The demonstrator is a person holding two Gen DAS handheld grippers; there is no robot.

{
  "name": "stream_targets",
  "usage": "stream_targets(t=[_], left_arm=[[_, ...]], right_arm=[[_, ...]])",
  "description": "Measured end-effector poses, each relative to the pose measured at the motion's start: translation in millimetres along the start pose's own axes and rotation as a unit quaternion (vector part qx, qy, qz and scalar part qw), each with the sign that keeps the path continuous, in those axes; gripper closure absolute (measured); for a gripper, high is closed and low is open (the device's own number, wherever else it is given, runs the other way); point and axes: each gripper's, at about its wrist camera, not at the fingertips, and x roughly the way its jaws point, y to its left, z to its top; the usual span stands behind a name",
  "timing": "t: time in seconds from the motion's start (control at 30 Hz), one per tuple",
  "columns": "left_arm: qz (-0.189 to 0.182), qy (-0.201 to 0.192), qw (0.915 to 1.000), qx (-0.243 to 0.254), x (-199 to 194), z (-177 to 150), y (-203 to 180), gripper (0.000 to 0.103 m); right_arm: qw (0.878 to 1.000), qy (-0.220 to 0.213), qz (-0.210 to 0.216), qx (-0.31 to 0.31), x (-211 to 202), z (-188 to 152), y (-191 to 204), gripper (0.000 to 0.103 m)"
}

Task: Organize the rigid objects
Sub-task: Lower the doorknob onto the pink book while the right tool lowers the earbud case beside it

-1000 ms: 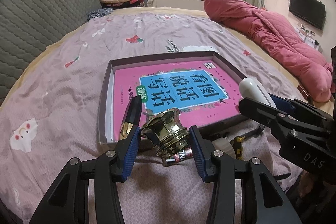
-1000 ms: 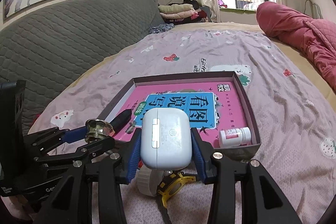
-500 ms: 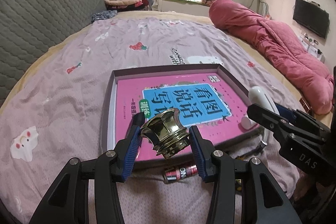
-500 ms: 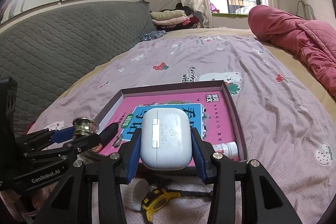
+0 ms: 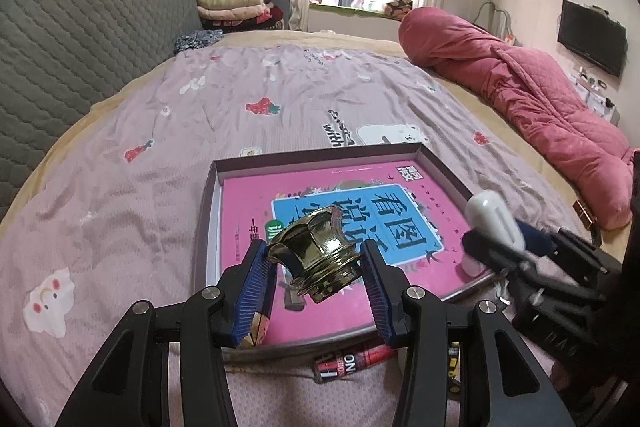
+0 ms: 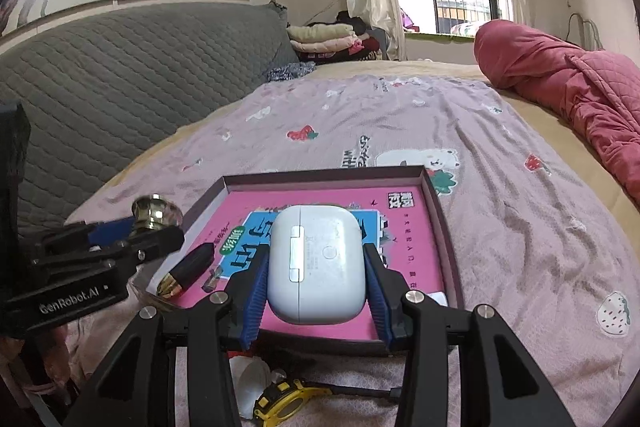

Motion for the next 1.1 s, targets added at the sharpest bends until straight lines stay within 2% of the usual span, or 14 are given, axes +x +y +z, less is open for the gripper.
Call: stream_targets(t=[0.33,0.63,0.8,1.1], left_arm=[[0.005,0.002,1.0000,-0.004,7.0,7.6,5.4,0.054],[0.014,-0.002,0.9998,-0.014,14.7,18.4,15.5,0.054],[0.013,0.011,0.9998,-0.010,27.9,21.2,9.7,0.054],[0.000,0.037,0.9993,0.001,41.8,7.9,-8.1,0.054]], right_arm=[[1.000,0.014,0.001,-0.002,21.4,-0.4,-0.8,0.058],[1.000,-0.002,0.018,0.021,16.1,9.7,-17.2,0.058],[1.000,-0.004,0.015,0.002,18.9,12.9,-16.4,0.058],[0.999,0.032,0.027,0.019,35.2,6.1,-21.1,0.058]])
